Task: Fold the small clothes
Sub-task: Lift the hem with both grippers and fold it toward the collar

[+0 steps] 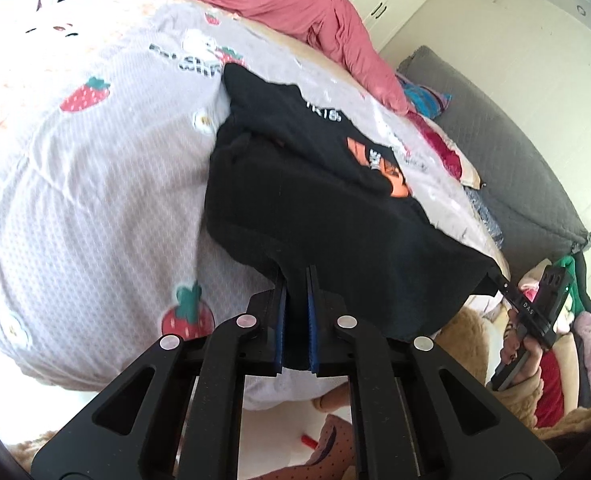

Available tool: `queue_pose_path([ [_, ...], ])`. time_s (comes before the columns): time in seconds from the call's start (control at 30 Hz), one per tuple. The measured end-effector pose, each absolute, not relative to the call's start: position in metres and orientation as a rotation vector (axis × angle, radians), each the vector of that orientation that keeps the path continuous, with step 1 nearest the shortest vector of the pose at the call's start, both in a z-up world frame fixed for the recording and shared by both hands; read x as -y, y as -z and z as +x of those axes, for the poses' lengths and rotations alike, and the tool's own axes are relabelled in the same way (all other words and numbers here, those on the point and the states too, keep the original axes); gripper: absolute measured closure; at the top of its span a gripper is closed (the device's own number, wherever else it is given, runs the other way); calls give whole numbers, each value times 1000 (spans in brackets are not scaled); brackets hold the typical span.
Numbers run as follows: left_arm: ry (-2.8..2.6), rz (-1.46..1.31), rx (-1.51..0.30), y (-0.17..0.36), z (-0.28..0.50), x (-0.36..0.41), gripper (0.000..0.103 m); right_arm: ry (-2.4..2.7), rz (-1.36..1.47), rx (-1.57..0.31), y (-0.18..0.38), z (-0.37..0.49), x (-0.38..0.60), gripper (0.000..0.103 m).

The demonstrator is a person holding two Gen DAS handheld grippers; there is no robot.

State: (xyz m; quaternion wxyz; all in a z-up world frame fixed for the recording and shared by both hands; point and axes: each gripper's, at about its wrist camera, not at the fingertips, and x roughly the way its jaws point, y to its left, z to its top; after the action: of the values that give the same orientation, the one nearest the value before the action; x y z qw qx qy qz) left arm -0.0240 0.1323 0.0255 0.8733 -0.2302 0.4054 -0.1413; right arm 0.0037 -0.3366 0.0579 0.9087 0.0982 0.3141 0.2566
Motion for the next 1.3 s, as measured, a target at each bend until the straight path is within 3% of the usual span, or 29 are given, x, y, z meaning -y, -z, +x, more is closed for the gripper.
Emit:
queue_pose_path([
  [1.3, 162, -652, -639, -71, 91, -177, 100, -458, 333, -526, -104, 112, 321, 96],
])
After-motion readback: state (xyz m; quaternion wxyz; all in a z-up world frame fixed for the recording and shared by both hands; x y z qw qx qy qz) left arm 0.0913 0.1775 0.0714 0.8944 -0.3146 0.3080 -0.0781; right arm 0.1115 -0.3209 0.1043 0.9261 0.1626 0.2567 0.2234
